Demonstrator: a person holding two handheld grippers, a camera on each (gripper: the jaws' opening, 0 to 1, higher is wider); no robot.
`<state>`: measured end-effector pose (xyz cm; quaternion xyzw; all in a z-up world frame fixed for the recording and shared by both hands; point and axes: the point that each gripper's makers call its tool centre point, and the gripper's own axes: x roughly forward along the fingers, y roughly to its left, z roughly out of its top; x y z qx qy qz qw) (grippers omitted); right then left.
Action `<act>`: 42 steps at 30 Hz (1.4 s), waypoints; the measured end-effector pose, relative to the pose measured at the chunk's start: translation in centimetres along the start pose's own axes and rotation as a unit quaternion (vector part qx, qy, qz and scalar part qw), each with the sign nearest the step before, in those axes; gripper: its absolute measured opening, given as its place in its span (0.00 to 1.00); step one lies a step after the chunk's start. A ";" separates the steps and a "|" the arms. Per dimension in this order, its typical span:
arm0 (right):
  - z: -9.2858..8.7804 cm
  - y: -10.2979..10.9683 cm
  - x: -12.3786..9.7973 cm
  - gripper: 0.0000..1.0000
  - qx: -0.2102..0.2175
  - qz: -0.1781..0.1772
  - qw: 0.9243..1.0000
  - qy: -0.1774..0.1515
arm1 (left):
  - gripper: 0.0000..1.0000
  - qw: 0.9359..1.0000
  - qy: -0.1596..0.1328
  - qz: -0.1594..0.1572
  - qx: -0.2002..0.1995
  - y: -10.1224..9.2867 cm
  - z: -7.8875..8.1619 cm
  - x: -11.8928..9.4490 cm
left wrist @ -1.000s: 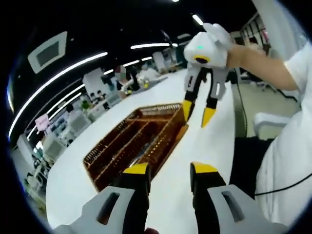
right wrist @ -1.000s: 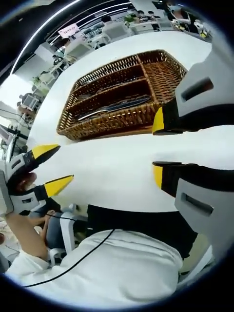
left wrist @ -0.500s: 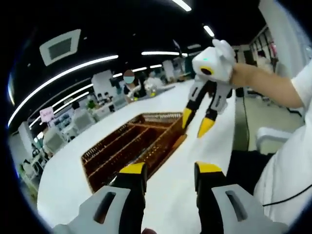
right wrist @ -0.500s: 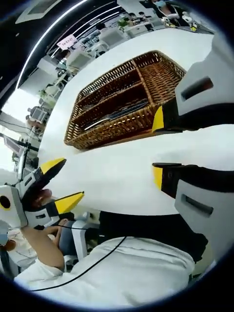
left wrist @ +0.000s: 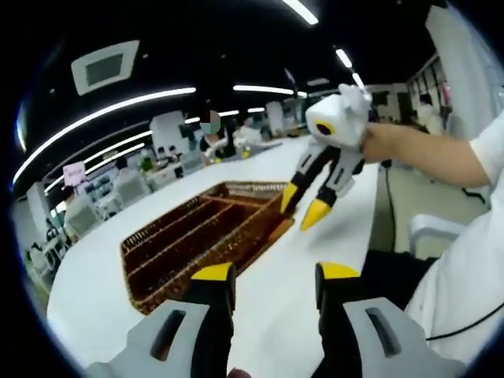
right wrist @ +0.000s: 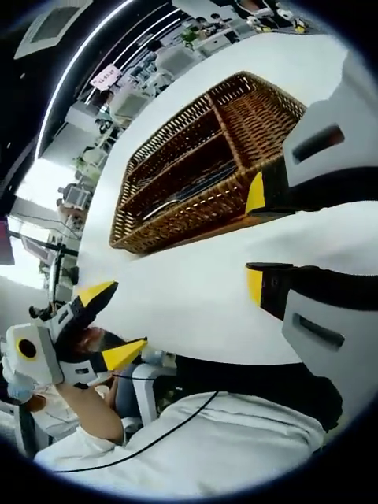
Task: Arrange the knives, forks, and spoons in their matching storage slots by inserting each utensil handle-first until every utensil is classified and aligned in the correct compartment
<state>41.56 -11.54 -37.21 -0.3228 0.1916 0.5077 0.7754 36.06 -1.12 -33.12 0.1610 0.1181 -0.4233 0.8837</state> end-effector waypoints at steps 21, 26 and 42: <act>-2.0 -0.9 1.7 0.23 0.020 0.010 1.000 0.016 | 0.40 0.997 -0.030 -0.016 -0.068 -0.6 -1.0 -0.1; -2.3 -0.8 1.9 0.22 0.028 0.016 0.999 0.020 | 0.40 0.997 -0.032 -0.017 -0.073 -0.7 -1.2 -0.1; -2.7 -0.5 2.4 0.18 0.046 0.030 0.998 0.028 | 0.38 0.991 -0.052 -0.035 -0.117 -1.2 -1.3 -0.5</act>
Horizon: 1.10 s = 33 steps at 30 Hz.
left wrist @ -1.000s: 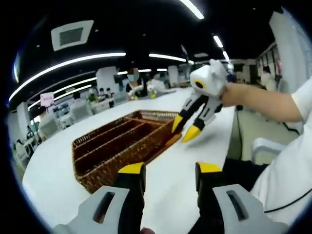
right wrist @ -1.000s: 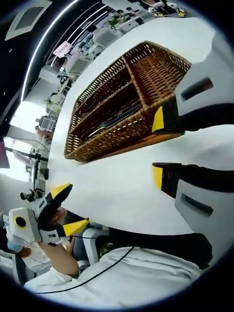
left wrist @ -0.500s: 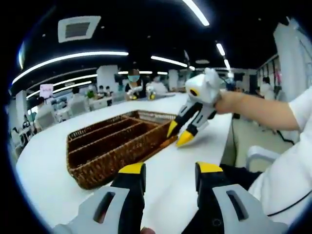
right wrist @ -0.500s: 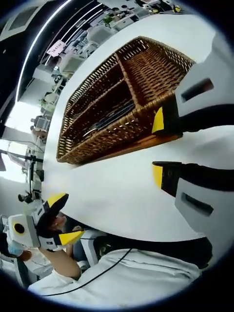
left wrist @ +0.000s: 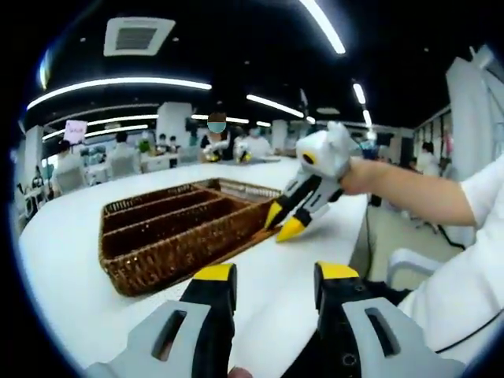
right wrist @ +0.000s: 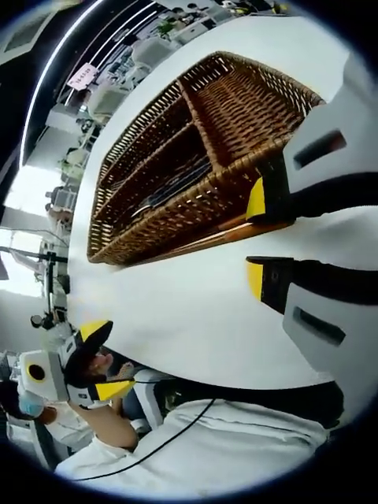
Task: Arrange the knives, forks, and spoons in their matching storage slots by inserting each utensil handle-first until every utensil is classified and aligned in the correct compartment
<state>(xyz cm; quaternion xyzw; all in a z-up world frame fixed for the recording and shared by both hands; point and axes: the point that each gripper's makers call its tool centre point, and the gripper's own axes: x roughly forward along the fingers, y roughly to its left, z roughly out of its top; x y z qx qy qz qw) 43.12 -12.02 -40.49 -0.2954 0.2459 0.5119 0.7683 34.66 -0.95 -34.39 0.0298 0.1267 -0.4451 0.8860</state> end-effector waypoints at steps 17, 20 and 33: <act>-0.2 0.4 0.0 0.08 0.009 0.014 1.000 0.024 | 0.38 1.000 -0.010 -0.013 -0.023 0.0 -0.1 -0.3; -0.2 0.4 -0.1 0.07 0.011 0.015 1.000 0.024 | 0.38 1.000 -0.009 -0.013 -0.024 -0.1 -0.2 -0.2; 0.4 2.3 -0.2 0.05 0.101 0.069 0.992 -0.011 | 0.37 0.999 -0.011 -0.021 -0.031 -0.4 -0.2 -0.1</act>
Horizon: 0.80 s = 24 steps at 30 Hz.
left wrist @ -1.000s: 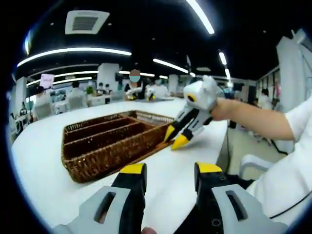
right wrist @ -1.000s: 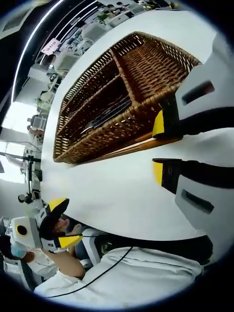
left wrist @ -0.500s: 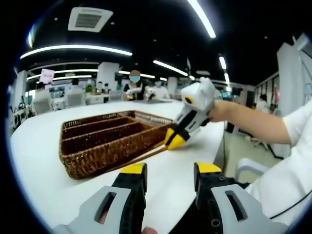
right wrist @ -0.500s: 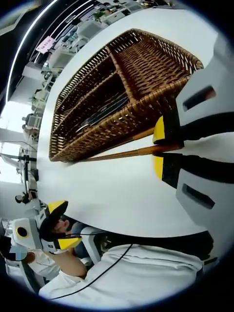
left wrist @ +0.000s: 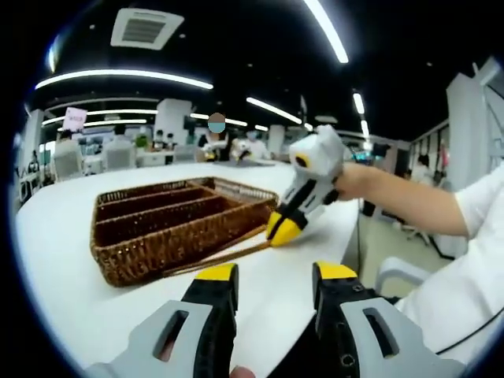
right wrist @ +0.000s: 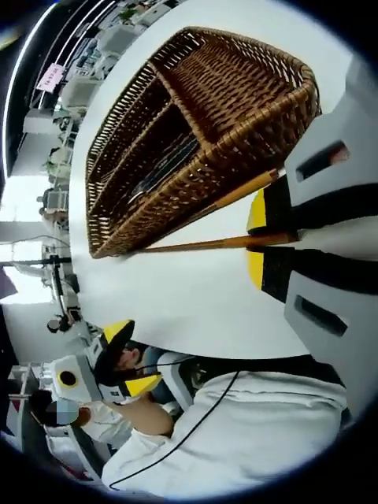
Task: Arrange the knives, forks, and spoons in their matching storage slots by inserting each utensil handle-first until every utensil is classified and aligned in the correct compartment
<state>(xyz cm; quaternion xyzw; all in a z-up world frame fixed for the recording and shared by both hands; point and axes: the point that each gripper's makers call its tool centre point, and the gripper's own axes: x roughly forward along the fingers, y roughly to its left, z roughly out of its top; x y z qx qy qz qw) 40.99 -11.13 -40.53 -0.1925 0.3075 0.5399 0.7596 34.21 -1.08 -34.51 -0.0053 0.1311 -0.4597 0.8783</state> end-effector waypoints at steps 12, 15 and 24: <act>0.0 1.3 -0.5 0.04 0.095 0.061 0.993 -0.046 | 0.37 1.000 0.010 -0.011 -0.001 -0.7 -0.2 0.6; 0.3 1.6 -0.7 0.04 0.108 0.072 0.990 -0.064 | 0.37 1.000 0.014 -0.014 -0.002 -0.9 -0.4 0.8; 1.1 2.7 -1.2 0.04 0.135 0.107 0.979 -0.105 | 0.37 0.998 0.024 -0.025 -0.046 -1.2 -1.0 2.1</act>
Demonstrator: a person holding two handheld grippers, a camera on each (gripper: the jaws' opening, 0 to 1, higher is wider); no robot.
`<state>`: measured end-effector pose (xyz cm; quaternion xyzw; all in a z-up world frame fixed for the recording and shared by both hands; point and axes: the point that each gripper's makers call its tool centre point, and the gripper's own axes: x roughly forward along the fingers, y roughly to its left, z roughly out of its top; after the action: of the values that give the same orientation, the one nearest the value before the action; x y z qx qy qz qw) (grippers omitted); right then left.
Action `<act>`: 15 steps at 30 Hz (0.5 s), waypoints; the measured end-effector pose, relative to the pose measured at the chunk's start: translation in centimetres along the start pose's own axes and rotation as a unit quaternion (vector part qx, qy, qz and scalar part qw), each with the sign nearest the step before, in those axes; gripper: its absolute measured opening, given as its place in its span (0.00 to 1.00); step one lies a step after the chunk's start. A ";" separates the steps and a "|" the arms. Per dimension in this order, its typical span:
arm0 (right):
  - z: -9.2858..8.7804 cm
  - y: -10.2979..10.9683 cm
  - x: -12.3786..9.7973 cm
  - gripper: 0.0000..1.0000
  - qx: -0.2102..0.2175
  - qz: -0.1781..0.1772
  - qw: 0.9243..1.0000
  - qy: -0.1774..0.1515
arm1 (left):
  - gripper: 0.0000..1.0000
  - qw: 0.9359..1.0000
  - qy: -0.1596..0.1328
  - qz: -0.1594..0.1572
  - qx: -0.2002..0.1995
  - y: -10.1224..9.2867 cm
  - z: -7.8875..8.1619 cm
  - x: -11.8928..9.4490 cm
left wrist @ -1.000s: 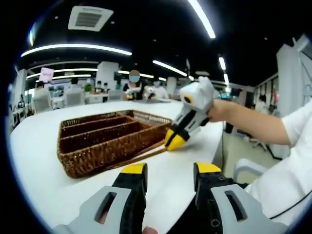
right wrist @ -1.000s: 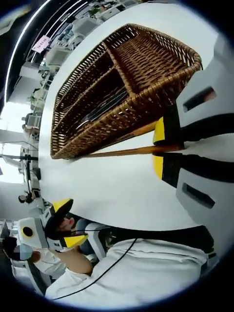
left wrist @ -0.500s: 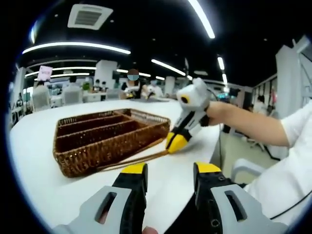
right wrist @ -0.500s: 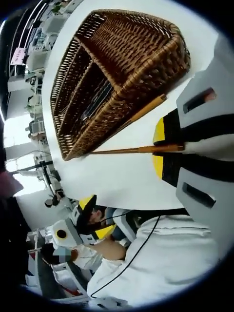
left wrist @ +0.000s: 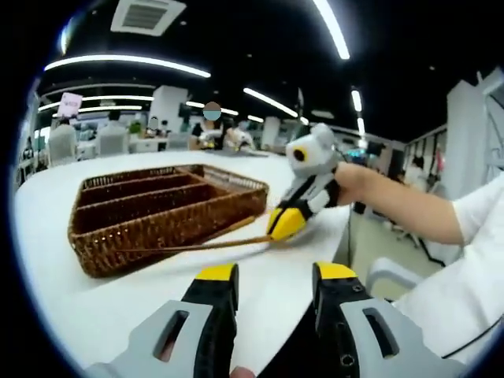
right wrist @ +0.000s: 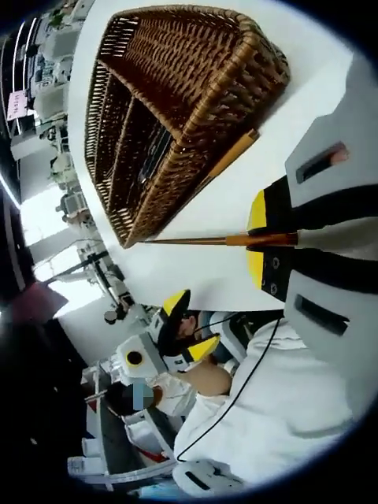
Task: Arrange the knives, forks, and spoons in their matching storage slots by inserting each utensil handle-first until every utensil is classified and aligned in the correct compartment
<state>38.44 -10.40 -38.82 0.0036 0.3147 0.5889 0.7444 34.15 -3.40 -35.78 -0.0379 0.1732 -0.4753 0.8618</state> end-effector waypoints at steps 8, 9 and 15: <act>0.7 1.1 0.1 0.04 0.005 0.022 0.999 -0.027 | 0.38 0.998 -0.031 0.007 -0.050 0.5 0.9 1.4; 0.7 1.2 0.1 0.04 0.004 0.023 0.999 -0.027 | 0.38 0.998 -0.035 0.012 -0.056 0.8 1.0 1.5; 1.0 1.9 0.0 0.04 0.003 0.032 0.999 -0.038 | 0.34 0.996 -0.050 0.016 -0.071 0.9 1.3 1.8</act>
<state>37.22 -9.39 -37.30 0.0379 0.2876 0.6112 0.7364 36.17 -4.50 -35.24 -0.1196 0.1640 -0.4457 0.8718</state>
